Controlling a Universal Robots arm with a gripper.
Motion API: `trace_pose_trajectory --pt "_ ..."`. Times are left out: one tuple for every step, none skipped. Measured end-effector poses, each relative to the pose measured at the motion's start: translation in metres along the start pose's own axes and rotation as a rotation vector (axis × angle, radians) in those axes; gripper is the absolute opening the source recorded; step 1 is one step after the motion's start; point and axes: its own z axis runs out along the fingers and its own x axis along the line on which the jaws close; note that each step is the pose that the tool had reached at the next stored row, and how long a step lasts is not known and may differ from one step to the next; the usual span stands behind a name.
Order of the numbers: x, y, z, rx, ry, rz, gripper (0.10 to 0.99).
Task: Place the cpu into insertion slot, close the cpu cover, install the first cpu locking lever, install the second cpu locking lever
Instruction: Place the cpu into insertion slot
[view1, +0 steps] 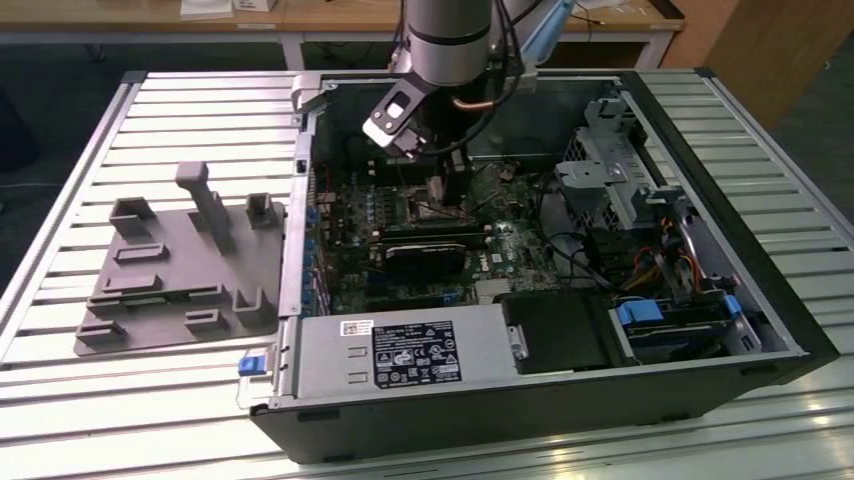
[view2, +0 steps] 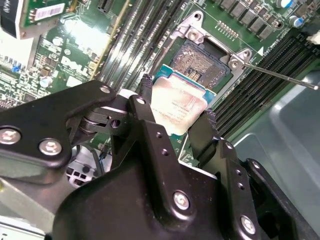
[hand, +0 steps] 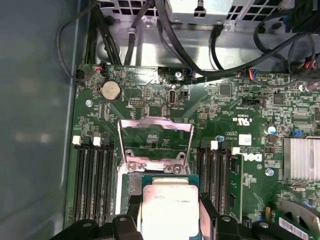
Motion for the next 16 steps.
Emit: trace_pose_trajectory --pt "0.0003 -0.0001 0.0008 0.0 -0.0003 0.002 0.537" --pt "0.0004 -0.0001 0.0016 0.0 -0.0006 0.005 0.537" --pt "0.0006 -0.0003 0.0025 0.0 -0.0011 0.009 0.537" --pt "0.0008 -0.0005 0.0035 0.0 -0.0014 0.012 0.537" --pt "0.0009 -0.0009 0.0044 0.0 -0.0017 0.016 0.537" --pt "0.0011 -0.0014 0.0053 0.0 -0.0021 0.02 0.537" --pt "0.0014 -0.0021 0.0062 0.0 -0.0024 0.025 0.537" --pt "0.0017 -0.0028 0.0071 0.0 -0.0028 0.03 0.537" --pt "0.002 -0.0035 0.0079 0.0 -0.0031 0.033 0.537" --pt "0.0025 -0.0044 0.0086 -0.001 -0.0035 0.036 0.537" --pt "0.0038 -0.0061 0.0111 -0.001 -0.0039 0.041 0.537" --pt "0.0043 -0.0067 0.0122 -0.001 -0.004 0.042 0.537" --pt "0.0047 -0.0073 0.0134 -0.001 -0.004 0.043 0.537" --pt "0.0051 -0.0079 0.0145 -0.001 -0.0041 0.043 0.537" --pt "0.0054 -0.0084 0.0156 -0.001 -0.0041 0.044 0.537" --pt "0.0058 -0.0089 0.0167 -0.001 -0.0041 0.044 0.537"
